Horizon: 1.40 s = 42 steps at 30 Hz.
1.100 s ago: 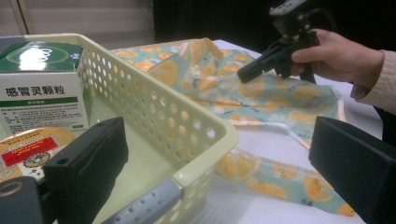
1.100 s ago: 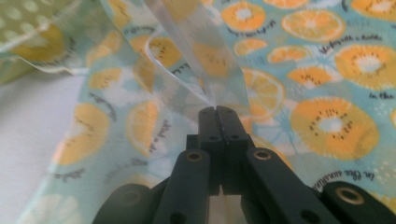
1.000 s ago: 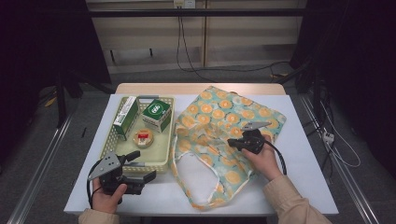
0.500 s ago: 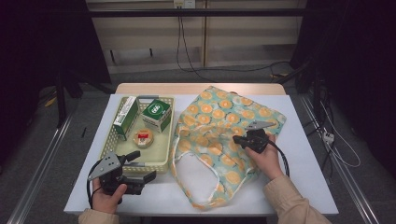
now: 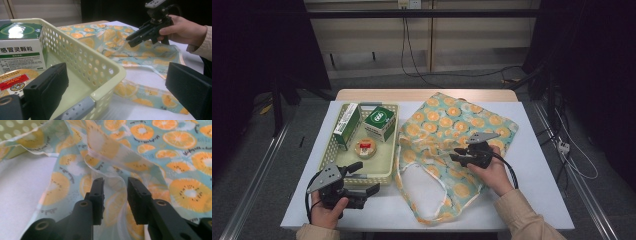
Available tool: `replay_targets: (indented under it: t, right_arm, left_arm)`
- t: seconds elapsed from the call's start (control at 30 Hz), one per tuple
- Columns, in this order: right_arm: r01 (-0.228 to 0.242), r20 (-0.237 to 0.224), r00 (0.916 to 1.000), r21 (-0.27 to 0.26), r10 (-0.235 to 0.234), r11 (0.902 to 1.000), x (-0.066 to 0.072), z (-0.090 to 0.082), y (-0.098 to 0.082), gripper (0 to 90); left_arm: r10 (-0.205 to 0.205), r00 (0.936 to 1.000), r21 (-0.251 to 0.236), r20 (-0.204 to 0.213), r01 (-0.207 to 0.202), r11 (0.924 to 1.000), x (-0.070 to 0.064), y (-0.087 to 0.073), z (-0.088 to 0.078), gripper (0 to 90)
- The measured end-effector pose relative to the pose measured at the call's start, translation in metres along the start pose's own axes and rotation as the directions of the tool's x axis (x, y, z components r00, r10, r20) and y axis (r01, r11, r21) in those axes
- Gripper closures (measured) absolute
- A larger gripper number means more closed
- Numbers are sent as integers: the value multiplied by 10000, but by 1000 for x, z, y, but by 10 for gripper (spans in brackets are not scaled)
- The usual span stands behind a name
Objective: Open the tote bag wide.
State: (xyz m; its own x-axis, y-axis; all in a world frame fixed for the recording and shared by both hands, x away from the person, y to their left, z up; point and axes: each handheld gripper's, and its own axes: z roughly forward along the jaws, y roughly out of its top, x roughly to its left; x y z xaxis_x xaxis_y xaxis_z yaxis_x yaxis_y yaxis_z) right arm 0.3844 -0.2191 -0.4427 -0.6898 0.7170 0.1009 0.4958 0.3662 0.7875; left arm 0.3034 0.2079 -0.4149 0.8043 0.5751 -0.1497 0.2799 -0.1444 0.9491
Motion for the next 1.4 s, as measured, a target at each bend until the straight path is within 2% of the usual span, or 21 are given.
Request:
replay_targets:
  t: [0.23,0.37,0.53,0.63,0.73,0.87,0.97,1.0,1.1,1.13,1.17,1.2,1.33,1.4]
  right_arm:
    - [400,-288,9987,-361,-410,9985,12,-9,17,626]
    - [798,-534,9953,-317,-814,9963,20,-10,25,624]
    - [1182,-1364,9834,-195,-1198,9928,30,4,33,725]
    - [1325,-1604,9791,343,-1254,9906,31,22,28,740]
    - [1291,-1430,9828,792,-1169,9885,27,39,19,702]
    - [1001,-588,9936,571,-967,9933,16,48,16,598]
    - [597,-431,9974,554,-573,9967,6,49,13,560]
    - [610,-413,9975,705,-581,9956,4,50,11,551]
    - [877,-473,9953,706,-845,9936,3,49,8,538]
    - [1102,-441,9933,714,-1073,9913,4,49,8,535]
    - [1303,-430,9909,726,-1274,9888,5,49,8,545]
    - [1284,-469,9910,714,-1253,9891,5,50,8,562]
    - [1234,-496,9915,673,-1202,9901,6,50,8,728]
    - [1319,-416,9907,662,-1294,9890,7,50,8,780]
  left_arm:
    - [6,10000,-2,-30,-6,10000,0,0,-1,43]
    - [-65,10000,-43,-65,65,10000,1,0,-1,43]
    - [-35,10000,14,-33,35,10000,1,-1,0,43]
    - [-91,10000,0,-34,91,10000,1,-1,0,43]
    - [-133,9999,1,-55,133,9999,2,-2,-1,43]
    - [-152,9999,8,-68,152,9999,3,-3,0,43]
    - [-138,9999,11,-49,138,9999,4,-2,-1,43]
    - [-136,9999,17,-46,136,9999,4,-3,-1,43]
    - [-148,9999,36,-40,148,9999,4,-3,0,43]
    - [-157,9999,49,-31,157,9999,4,-3,0,43]
    - [-145,9999,77,-37,145,9999,4,-3,1,43]
    - [-155,9999,65,-20,155,9999,4,-3,1,43]
    - [-95,10000,50,9,95,9999,3,-2,2,45]
    - [-101,9999,58,-7,101,9999,3,-2,2,45]
